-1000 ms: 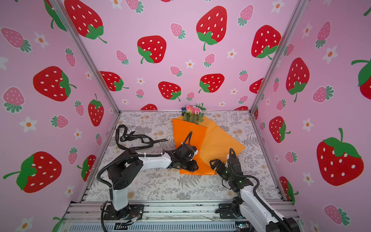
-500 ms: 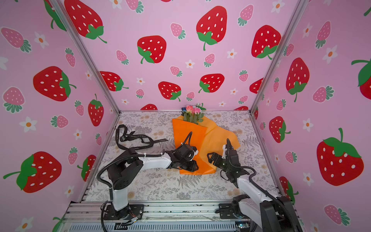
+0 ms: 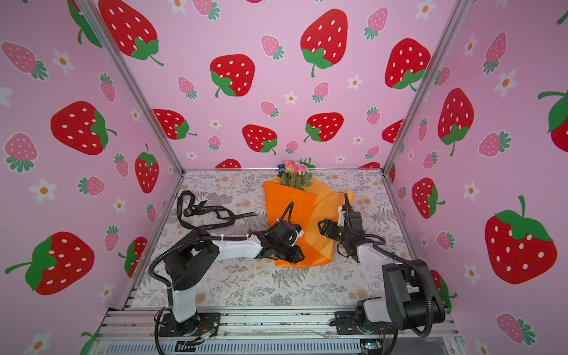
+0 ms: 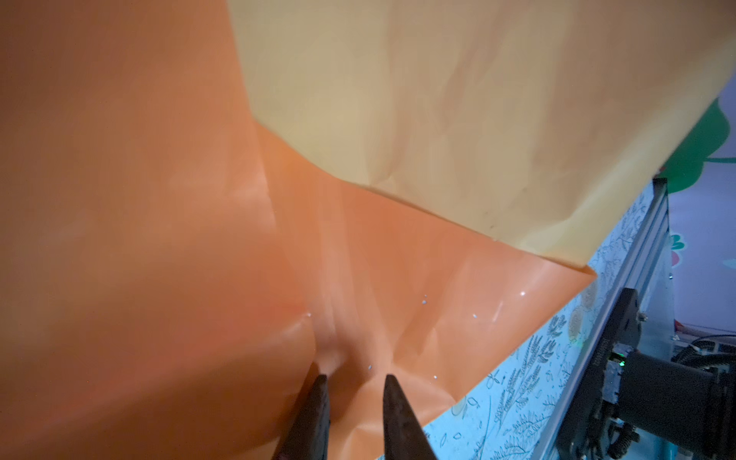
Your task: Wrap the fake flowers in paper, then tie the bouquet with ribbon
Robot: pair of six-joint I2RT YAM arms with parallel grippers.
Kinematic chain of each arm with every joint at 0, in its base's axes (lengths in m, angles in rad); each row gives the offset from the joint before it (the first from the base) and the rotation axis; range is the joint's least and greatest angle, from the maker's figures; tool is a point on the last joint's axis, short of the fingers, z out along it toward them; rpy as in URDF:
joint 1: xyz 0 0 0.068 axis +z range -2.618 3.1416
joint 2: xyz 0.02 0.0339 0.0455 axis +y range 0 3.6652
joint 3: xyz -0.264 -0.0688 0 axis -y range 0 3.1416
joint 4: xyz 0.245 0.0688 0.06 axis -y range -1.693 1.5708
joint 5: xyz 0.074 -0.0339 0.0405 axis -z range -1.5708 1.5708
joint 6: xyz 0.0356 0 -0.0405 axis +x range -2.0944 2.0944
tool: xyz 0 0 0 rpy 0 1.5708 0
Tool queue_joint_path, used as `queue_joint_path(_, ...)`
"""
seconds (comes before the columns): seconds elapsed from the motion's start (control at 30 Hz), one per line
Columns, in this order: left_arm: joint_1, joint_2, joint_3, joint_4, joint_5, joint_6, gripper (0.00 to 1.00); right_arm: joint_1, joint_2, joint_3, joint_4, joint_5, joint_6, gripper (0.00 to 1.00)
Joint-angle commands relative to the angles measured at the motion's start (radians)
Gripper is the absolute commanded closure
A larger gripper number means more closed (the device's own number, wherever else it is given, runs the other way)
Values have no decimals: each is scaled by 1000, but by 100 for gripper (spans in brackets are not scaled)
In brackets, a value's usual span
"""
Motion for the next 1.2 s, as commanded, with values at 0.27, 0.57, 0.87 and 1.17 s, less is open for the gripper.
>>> queue_joint_path(0.27,-4,-32,-28,-36,2,9,74,-98,-54,47,-72,-112,-115,24)
queue_joint_path(0.57,-4,-36,-27,-34,4,10,74,-127,-50,57,32,-400,-151,23)
queue_joint_path(0.87,-4,-39,-33,-29,2,9,74,-123,-21,57,97,-523,-106,43)
queue_joint_path(1.17,-4,-40,-37,-23,1,7,74,-118,9,47,-6,-504,-120,48)
